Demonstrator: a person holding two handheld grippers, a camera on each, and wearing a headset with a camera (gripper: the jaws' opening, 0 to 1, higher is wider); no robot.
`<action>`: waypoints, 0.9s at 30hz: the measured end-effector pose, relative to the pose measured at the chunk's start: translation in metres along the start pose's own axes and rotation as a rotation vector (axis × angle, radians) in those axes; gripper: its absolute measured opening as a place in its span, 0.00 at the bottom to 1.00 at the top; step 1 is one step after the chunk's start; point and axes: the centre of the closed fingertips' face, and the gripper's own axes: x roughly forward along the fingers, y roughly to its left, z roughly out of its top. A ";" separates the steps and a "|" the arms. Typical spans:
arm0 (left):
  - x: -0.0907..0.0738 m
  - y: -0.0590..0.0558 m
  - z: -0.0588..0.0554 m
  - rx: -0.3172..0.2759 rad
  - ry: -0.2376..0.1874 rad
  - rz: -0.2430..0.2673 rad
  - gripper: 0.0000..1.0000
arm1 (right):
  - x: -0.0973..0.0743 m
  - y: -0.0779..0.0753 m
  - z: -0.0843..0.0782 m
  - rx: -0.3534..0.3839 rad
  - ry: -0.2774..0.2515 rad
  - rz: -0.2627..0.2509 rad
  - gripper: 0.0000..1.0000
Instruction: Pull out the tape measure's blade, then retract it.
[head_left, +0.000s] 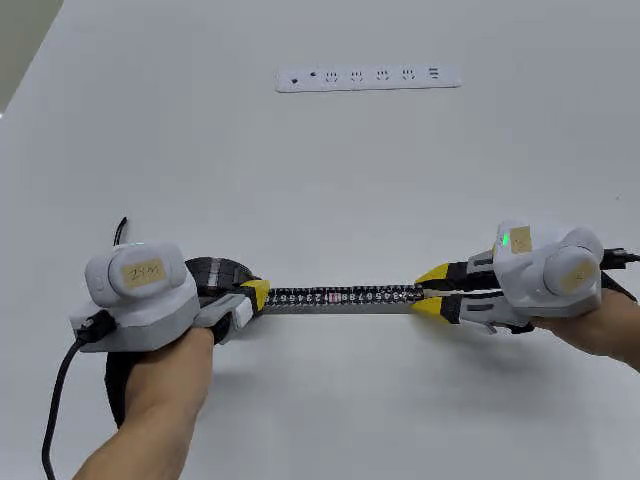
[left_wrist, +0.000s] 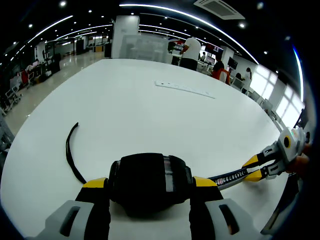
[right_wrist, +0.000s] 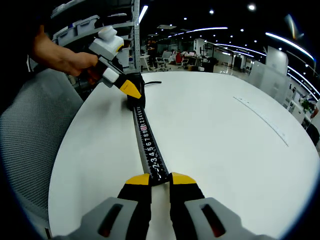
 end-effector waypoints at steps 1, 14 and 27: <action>0.000 0.000 0.000 0.000 0.000 0.000 0.61 | 0.001 0.000 0.000 0.000 0.001 0.000 0.11; 0.000 0.000 0.000 -0.006 0.002 -0.003 0.61 | 0.010 0.002 0.008 -0.001 -0.008 0.010 0.11; -0.001 0.001 0.000 -0.010 0.005 -0.006 0.61 | 0.019 0.005 0.015 0.003 -0.016 0.018 0.11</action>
